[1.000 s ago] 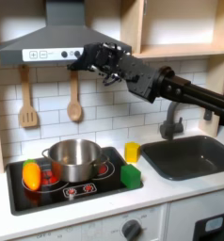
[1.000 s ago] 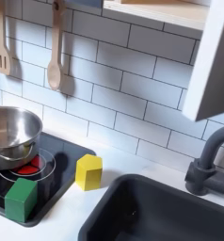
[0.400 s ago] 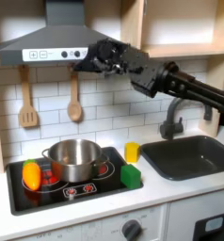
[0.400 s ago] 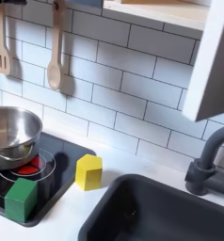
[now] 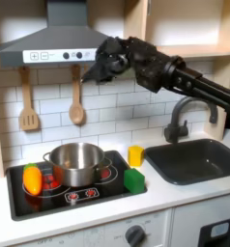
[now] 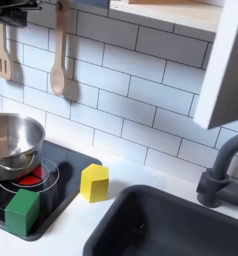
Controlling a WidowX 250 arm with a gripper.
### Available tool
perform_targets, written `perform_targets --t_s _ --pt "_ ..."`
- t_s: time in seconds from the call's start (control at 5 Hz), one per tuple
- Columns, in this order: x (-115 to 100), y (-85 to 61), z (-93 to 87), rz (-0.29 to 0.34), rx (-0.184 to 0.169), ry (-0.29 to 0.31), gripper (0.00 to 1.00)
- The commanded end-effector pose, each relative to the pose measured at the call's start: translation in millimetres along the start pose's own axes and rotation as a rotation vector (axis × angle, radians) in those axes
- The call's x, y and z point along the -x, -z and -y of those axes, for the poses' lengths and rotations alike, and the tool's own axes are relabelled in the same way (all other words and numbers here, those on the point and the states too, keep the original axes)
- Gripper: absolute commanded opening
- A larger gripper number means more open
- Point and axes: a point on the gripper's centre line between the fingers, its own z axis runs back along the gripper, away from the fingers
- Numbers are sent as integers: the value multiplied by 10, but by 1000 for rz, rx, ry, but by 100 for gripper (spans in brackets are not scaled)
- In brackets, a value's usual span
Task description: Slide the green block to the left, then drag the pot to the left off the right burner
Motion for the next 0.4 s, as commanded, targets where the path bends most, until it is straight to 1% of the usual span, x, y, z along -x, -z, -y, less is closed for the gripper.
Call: perform_targets --t_s 0.0,0.2 --pt "455 94 175 -280 45 14 0" --pt "674 71 265 -427 47 26 0"
